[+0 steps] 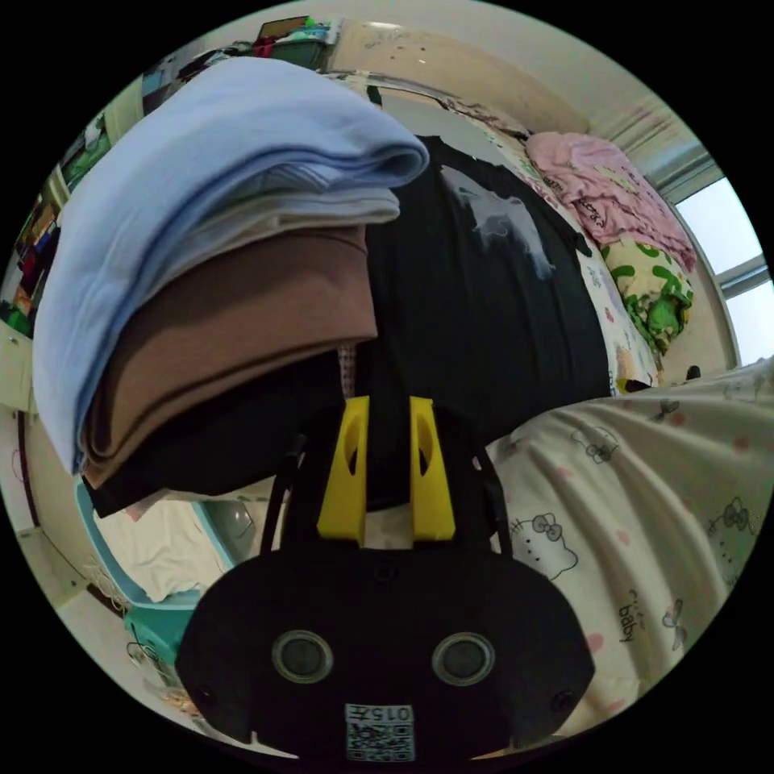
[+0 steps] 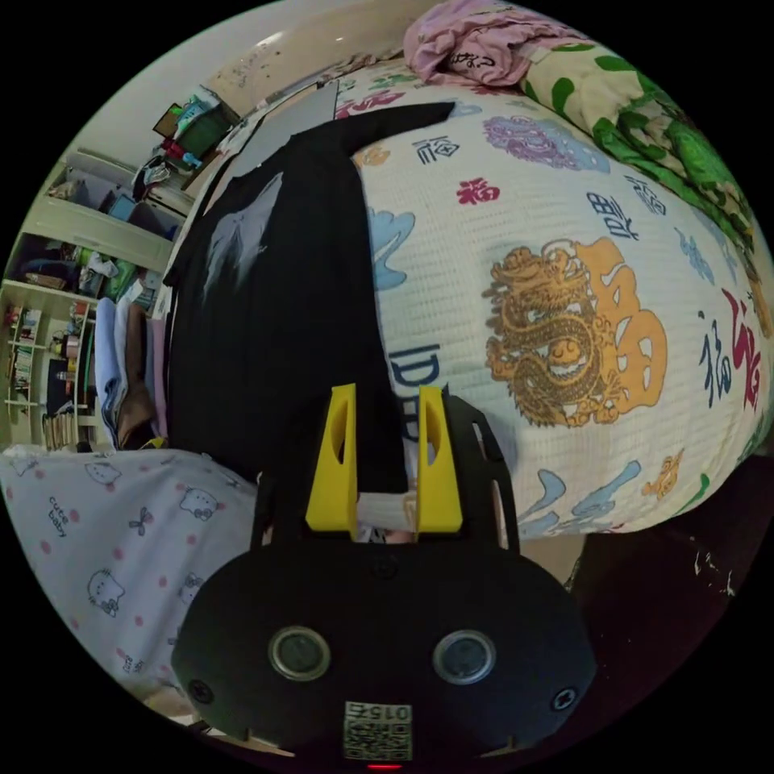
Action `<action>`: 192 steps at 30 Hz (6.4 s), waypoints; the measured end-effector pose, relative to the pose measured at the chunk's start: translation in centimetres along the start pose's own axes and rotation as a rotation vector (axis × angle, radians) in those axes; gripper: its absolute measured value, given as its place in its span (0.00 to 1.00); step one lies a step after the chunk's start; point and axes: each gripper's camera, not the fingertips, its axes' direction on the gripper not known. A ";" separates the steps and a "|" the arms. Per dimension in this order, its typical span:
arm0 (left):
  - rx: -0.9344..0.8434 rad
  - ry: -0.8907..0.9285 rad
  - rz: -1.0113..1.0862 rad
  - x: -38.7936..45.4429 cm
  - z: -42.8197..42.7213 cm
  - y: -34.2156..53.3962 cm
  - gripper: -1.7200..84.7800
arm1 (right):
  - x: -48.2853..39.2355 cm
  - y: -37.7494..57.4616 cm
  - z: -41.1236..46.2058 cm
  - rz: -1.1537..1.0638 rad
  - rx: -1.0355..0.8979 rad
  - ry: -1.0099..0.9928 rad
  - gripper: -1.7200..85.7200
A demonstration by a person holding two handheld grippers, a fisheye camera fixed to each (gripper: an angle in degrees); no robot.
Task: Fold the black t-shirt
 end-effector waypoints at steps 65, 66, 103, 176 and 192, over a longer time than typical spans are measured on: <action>-0.092 -0.160 0.601 -11.5 -39.7 -15.5 0.02 | -61.2 63.3 -50.4 -0.645 2.130 -0.702 0.01; -0.072 -0.149 0.601 -11.5 -39.9 -15.9 0.02 | -62.5 64.8 -50.6 -0.662 2.221 -0.702 0.01; -0.140 0.047 0.536 -1.5 -34.4 -48.8 0.02 | -26.0 -24.1 -33.3 0.332 0.521 -0.422 0.17; 0.089 0.173 0.561 29.4 -12.3 -83.5 0.09 | -2.3 -32.8 -9.7 -0.319 0.253 -0.107 0.03; 0.178 0.109 0.332 25.5 -12.8 -81.9 0.11 | -4.6 -27.3 0.8 -0.584 0.232 -0.143 0.14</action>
